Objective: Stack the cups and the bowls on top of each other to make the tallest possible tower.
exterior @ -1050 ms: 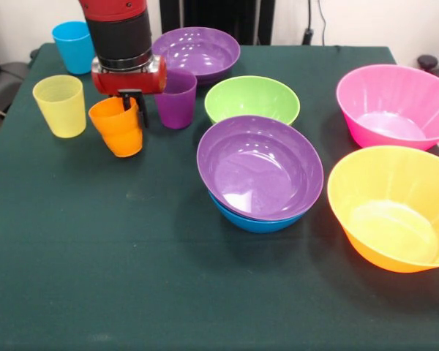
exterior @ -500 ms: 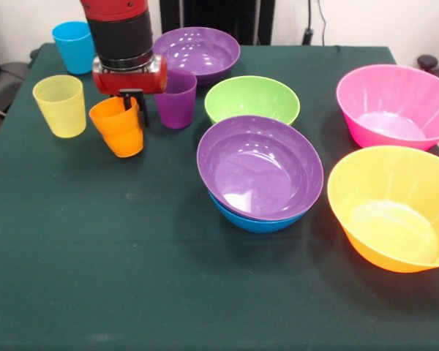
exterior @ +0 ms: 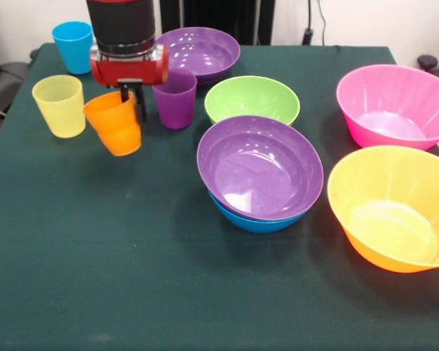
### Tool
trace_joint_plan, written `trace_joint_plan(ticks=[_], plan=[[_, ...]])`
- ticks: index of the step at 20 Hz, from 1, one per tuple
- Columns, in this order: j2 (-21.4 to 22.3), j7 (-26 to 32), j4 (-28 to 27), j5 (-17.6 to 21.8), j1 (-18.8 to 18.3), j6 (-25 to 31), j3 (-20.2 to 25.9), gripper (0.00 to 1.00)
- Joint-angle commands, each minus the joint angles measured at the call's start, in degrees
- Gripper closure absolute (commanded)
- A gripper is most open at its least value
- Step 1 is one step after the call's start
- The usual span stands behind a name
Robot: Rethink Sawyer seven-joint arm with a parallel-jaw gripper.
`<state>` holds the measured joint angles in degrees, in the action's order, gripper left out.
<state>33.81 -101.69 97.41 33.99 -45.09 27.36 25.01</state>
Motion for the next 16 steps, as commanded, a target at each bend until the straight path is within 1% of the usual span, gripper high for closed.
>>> trace_joint_plan(ticks=[1,4,11,14,16], plan=[[6.6,1.6,1.7,-3.8,3.1,9.2,2.4,1.0],[7.6,1.6,2.7,-5.8,2.9,10.5,2.6,1.0],[9.8,0.8,3.6,-7.1,4.3,10.7,1.6,1.0],[11.9,1.0,3.7,-8.2,5.2,13.0,1.7,1.0],[12.2,0.3,3.4,-8.8,5.9,13.9,1.4,1.0]])
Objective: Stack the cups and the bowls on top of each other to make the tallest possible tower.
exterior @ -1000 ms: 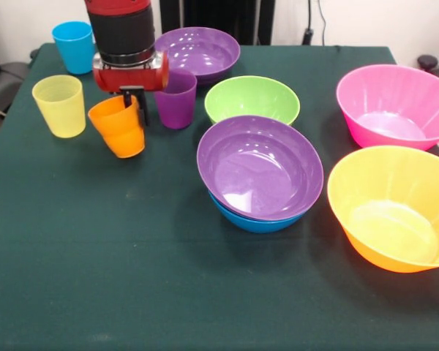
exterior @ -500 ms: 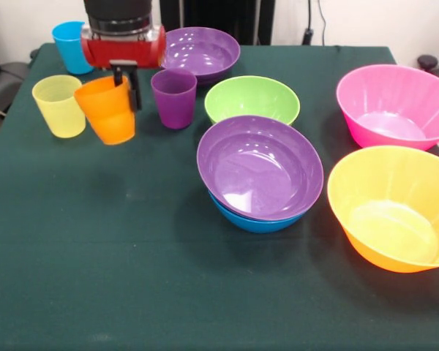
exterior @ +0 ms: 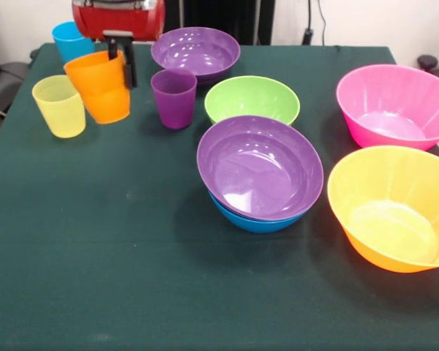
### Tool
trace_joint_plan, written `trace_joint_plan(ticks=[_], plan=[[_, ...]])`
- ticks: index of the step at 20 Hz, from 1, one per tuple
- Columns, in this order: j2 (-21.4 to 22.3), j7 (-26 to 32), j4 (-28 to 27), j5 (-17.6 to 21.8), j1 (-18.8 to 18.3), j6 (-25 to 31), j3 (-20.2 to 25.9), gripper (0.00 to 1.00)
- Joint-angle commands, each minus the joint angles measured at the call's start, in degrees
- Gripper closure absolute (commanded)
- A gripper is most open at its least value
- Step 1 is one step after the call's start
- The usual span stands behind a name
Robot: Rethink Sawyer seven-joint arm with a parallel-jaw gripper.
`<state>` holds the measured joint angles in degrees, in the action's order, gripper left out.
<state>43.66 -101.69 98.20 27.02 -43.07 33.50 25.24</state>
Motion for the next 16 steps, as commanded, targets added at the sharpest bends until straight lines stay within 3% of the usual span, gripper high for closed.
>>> trace_joint_plan(ticks=[1,16], plan=[[2.3,-0.2,2.6,-1.8,4.3,7.5,0.8,1.0],[2.6,-12.1,2.5,-2.9,17.0,3.1,-7.4,1.0]])
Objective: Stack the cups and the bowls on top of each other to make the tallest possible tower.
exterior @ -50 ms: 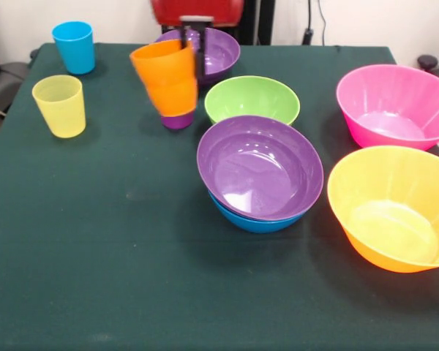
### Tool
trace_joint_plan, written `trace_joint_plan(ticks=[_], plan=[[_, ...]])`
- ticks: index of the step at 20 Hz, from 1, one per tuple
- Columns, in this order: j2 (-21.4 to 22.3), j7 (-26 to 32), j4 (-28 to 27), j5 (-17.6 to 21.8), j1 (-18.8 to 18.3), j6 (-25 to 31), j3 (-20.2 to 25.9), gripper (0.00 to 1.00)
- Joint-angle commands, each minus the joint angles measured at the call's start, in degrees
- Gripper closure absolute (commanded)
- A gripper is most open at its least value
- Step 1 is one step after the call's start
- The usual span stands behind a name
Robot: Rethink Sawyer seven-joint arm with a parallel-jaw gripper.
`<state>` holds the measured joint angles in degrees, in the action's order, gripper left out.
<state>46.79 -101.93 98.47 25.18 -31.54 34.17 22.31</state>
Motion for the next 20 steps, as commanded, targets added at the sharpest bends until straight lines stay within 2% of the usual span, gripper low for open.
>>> trace_joint_plan(ticks=[1,9,13,20], plan=[[-0.8,-12.2,2.0,-1.0,6.3,2.1,-5.3,1.0],[-2.7,-15.8,0.0,-1.5,12.7,0.3,-10.2,1.0],[-5.0,-15.5,-0.3,-4.2,12.1,-1.2,-9.7,1.0],[-6.2,-15.4,0.1,-3.1,12.9,-3.4,-11.3,1.0]])
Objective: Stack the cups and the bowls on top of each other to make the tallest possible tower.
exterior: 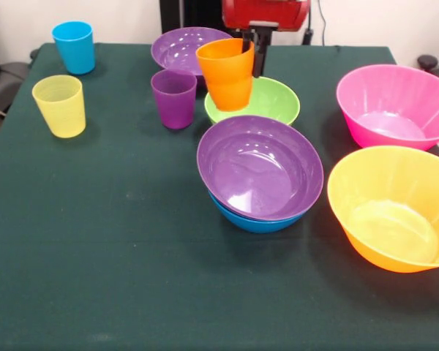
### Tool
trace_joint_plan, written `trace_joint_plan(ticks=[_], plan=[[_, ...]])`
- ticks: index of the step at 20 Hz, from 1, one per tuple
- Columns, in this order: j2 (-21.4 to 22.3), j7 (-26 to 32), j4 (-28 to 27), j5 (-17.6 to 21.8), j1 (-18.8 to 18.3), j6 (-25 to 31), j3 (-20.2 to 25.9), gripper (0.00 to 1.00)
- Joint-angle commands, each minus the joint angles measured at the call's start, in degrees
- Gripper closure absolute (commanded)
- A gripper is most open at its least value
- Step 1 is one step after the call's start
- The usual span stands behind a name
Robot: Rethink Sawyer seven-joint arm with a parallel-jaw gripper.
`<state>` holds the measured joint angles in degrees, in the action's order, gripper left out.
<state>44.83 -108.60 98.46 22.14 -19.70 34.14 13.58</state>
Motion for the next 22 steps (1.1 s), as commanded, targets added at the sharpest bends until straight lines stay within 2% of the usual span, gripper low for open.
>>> trace_joint_plan(ticks=[1,4,9,16,22], plan=[[-4.7,-9.0,-0.1,0.3,1.4,-3.4,-3.1,1.0],[-6.9,-10.5,-0.6,1.5,3.0,-6.0,-4.9,1.0],[-8.2,-9.6,-0.2,0.6,2.9,-9.4,-5.5,1.0],[-6.5,-8.2,-0.6,-0.3,4.9,-7.0,-8.1,1.0],[-4.0,-8.7,-1.8,-1.6,8.5,-2.6,-10.5,1.0]])
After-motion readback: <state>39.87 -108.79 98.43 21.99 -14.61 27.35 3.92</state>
